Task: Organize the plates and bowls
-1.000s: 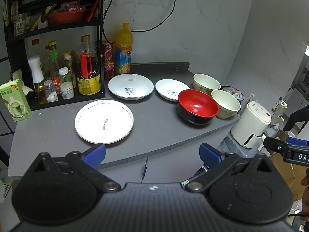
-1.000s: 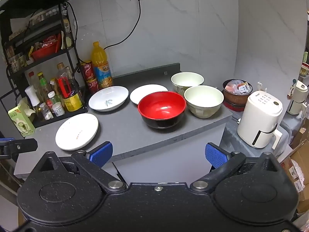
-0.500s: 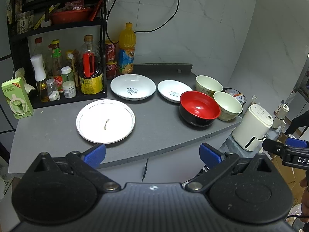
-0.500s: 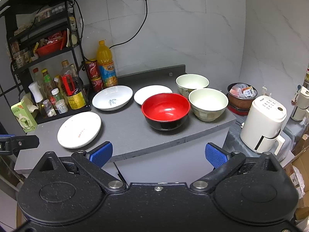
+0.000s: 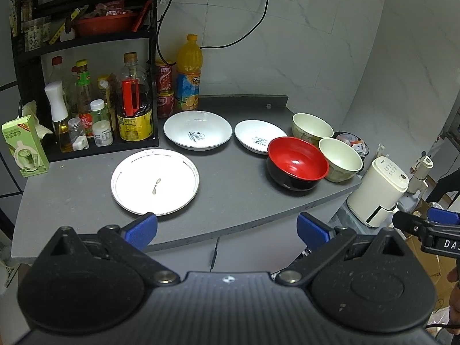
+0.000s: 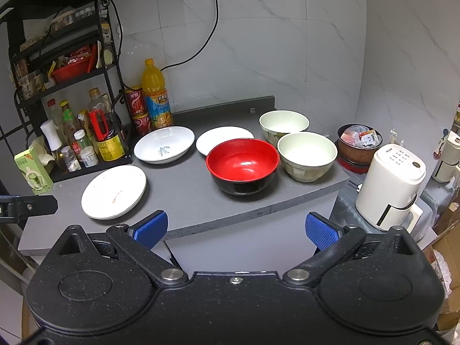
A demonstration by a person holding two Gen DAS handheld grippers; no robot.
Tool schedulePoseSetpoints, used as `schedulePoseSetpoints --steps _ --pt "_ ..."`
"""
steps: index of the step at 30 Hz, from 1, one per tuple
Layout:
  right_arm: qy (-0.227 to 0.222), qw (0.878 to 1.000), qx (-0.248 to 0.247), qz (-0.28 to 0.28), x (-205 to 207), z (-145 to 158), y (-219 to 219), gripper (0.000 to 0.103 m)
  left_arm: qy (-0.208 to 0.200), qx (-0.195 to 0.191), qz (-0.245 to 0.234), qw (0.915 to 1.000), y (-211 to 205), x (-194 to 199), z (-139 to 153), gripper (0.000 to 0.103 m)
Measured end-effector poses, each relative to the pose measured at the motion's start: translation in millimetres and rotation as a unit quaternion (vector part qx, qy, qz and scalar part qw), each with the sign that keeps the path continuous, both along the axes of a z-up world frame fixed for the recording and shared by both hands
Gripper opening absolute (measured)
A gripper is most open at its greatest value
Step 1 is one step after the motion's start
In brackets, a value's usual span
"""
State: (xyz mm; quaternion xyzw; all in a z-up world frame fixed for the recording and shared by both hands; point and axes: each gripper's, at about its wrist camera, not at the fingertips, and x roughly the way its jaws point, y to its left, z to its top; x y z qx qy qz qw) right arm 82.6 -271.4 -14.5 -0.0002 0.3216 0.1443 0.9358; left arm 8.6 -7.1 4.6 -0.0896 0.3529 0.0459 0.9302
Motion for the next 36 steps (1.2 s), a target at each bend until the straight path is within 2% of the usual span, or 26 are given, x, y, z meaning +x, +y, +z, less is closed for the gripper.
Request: schedulePoseSetpoints --steps 13,36 --pt "0.005 1.0 -0.001 0.008 2.7 1.1 -7.7 0.103 0.0 -0.001 0.009 1.0 -12.8 2.1 0.4 0.102" --pt "0.016 1.0 0.0 0.021 15.1 4.8 -3.6 0.103 0.007 0.002 0.037 0.9993 0.7 8.3 4.3 0.102"
